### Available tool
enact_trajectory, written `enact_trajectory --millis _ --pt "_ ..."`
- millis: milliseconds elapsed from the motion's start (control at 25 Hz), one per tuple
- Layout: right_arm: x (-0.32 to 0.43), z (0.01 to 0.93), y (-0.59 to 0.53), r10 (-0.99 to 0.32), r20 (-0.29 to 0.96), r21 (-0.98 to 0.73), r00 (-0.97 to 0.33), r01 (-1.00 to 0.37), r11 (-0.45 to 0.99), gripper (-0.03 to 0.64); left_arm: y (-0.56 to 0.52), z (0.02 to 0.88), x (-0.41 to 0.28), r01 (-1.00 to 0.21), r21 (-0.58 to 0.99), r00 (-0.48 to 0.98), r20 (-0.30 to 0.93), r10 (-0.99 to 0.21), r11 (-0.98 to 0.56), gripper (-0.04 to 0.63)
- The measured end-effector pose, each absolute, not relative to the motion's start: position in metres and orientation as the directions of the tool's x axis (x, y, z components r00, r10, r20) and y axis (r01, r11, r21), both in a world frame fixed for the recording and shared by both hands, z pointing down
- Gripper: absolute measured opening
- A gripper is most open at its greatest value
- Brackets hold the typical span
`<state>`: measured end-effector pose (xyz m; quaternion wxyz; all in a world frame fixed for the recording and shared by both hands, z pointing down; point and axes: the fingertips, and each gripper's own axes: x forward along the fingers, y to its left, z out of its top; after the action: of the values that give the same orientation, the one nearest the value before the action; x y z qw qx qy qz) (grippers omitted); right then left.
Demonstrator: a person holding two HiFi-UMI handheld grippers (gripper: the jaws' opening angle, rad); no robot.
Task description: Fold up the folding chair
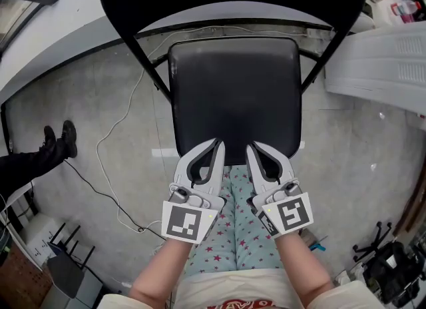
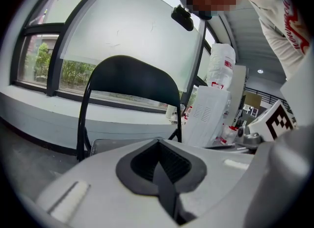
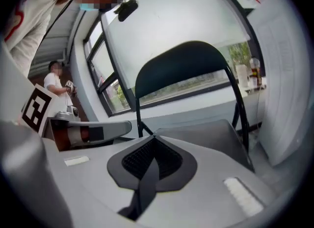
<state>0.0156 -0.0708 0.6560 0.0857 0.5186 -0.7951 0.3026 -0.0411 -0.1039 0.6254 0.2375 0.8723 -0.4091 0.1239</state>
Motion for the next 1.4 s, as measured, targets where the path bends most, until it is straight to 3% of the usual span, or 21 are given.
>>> enact_trajectory --millis 80,160,200,280,480,560,640,680,760,840,960,1120,1280,1400 --pt "0.011 0.674 -0.053 -0.759 0.411 -0.585 -0.505 -0.785 0.205 0.023 -0.103 0.629 -0.043 -0.775 0.309 0.632 0.421 -0.651 -0.552 0.001" --pt "0.005 0.694 -0.034 -0.756 0.345 -0.789 -0.556 -0.609 0.088 0.028 -0.102 0.632 -0.045 -0.77 0.31 0.637 0.425 -0.643 -0.557 0.001" --pt "0.002 0.704 -0.025 -0.759 0.323 -0.85 -0.566 -0.526 0.031 0.065 -0.102 0.632 -0.045 -0.765 0.314 0.643 0.422 -0.639 -0.562 0.001" --pt "0.0 0.724 -0.008 -0.768 0.318 -0.904 -0.556 -0.423 -0.068 0.132 -0.101 0.634 -0.046 -0.757 0.315 0.653 0.416 -0.633 -0.573 0.001" --pt "0.007 0.769 0.029 -0.805 0.368 -0.928 -0.465 -0.238 -0.287 0.219 -0.098 0.642 -0.047 -0.745 0.306 0.663 0.429 -0.614 -0.592 0.001" --pt "0.011 0.787 0.043 -0.801 0.403 -0.915 -0.442 -0.2 -0.35 0.265 -0.098 0.646 -0.047 -0.741 0.305 0.667 0.432 -0.606 -0.598 0.001" --pt "0.013 0.801 0.053 -0.788 0.419 -0.907 -0.451 -0.179 -0.38 0.245 -0.098 0.648 -0.046 -0.737 0.304 0.671 0.434 -0.601 -0.603 0.001" --pt "0.013 0.804 0.055 -0.786 0.409 -0.911 -0.465 -0.163 -0.378 0.203 -0.098 0.649 -0.046 -0.736 0.304 0.672 0.436 -0.599 -0.605 0.001" --pt "0.009 0.802 0.056 -0.783 0.362 -0.928 -0.506 -0.118 -0.354 0.21 -0.099 0.651 -0.046 -0.735 0.306 0.673 0.44 -0.595 -0.605 0.001" --pt "0.003 0.801 0.062 -0.765 0.337 -0.935 -0.549 -0.1 -0.341 0.315 -0.1 0.654 -0.048 -0.734 0.304 0.674 0.443 -0.591 -0.608 0.001" --pt "0.014 0.817 0.065 -0.767 0.384 -0.92 -0.514 -0.14 -0.366 0.354 -0.099 0.659 -0.049 -0.734 0.301 0.673 0.445 -0.59 -0.609 0.001" --pt "0.027 0.84 0.036 -0.792 0.365 -0.927 -0.489 -0.113 -0.357 0.523 -0.098 0.658 -0.047 -0.728 0.302 0.679 0.442 -0.586 -0.616 0.001" --pt "0.023 0.851 0.008 -0.799 0.346 -0.934 -0.491 -0.096 -0.345 0.53 -0.094 0.663 -0.05 -0.73 0.291 0.675 0.454 -0.582 -0.619 0.001" --pt "0.036 0.864 -0.007 -0.85 0.376 -0.921 -0.37 -0.045 -0.388 0.508 -0.099 0.663 -0.056 -0.736 0.312 0.672 0.44 -0.595 -0.6 0.001"
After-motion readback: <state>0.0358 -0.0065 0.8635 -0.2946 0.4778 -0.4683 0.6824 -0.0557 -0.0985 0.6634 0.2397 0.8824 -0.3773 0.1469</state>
